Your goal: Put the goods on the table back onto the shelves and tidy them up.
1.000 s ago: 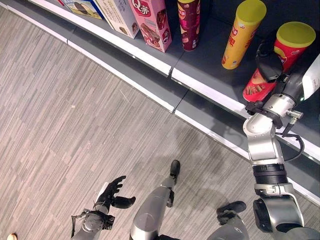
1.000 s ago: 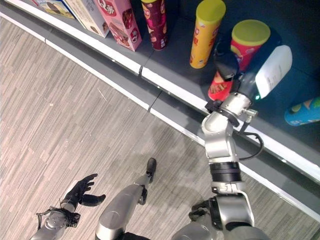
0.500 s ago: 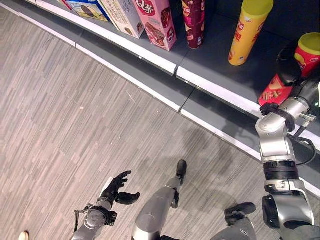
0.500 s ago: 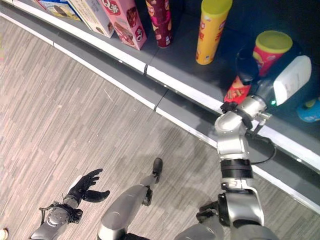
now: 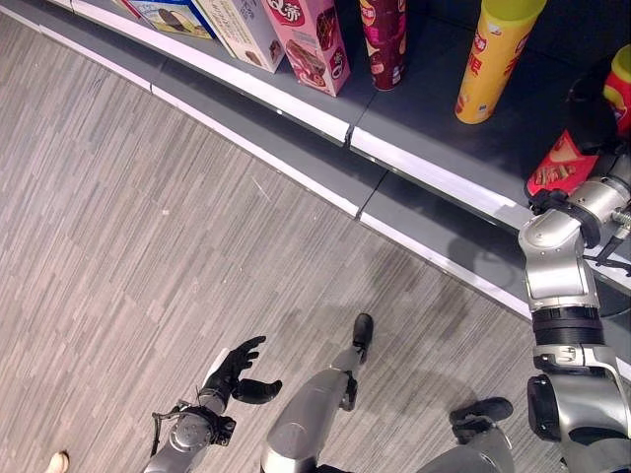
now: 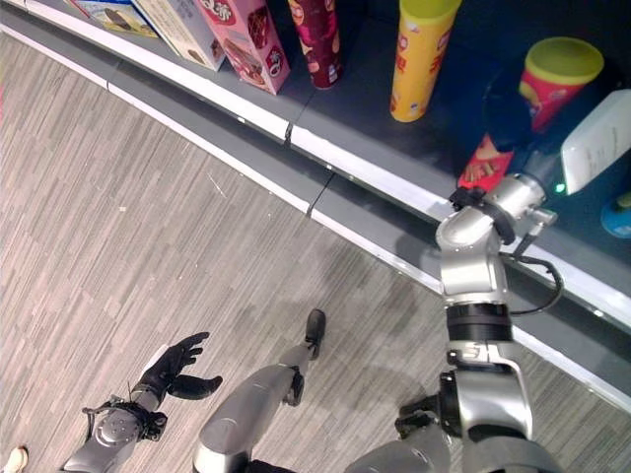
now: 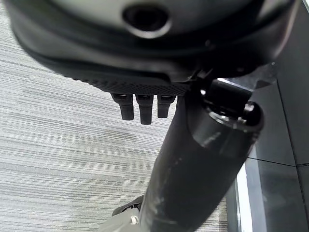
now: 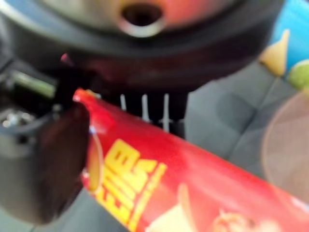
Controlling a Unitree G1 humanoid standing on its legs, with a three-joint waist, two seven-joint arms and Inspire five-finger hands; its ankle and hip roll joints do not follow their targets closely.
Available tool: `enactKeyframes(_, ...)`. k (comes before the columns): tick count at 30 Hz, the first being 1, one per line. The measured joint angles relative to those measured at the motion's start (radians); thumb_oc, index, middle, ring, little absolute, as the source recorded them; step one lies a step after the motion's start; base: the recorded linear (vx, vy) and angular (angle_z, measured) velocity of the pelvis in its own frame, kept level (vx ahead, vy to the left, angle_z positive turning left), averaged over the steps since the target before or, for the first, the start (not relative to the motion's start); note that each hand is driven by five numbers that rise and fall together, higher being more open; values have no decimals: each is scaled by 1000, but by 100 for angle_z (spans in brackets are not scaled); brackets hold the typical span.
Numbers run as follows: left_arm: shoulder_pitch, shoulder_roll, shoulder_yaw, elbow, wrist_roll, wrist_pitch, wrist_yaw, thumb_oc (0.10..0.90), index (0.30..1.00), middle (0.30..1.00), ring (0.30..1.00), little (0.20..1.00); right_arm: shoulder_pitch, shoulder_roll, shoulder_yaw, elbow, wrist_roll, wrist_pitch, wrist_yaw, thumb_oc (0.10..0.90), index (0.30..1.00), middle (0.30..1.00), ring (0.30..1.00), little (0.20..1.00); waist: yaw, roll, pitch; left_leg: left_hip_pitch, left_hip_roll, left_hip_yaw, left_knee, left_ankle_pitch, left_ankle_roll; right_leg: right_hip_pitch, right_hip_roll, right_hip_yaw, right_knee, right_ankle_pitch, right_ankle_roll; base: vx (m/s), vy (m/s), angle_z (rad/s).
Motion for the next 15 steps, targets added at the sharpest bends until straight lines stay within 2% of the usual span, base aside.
enactKeyframes(6,2,6,-1,-5,-20,-11,-10,800,900,900,900,900,-34,-41,0,2,23,-1,-13,400,300,300,300,300,3,27,-18,-28,-17,16,-1,5,7,-65,-34,26,46,0,0,6,4,-3)
enactKeyframes(15,3,19,-2,-43,-41,-32,-18,800,900,900,900,900,-49,-73,-1,2,30,-1,-29,400,300,300,300,300,-1,37,-25,-48,-40,21,-3,12,19,-104,-68,49,75,-5,7,16,7,2)
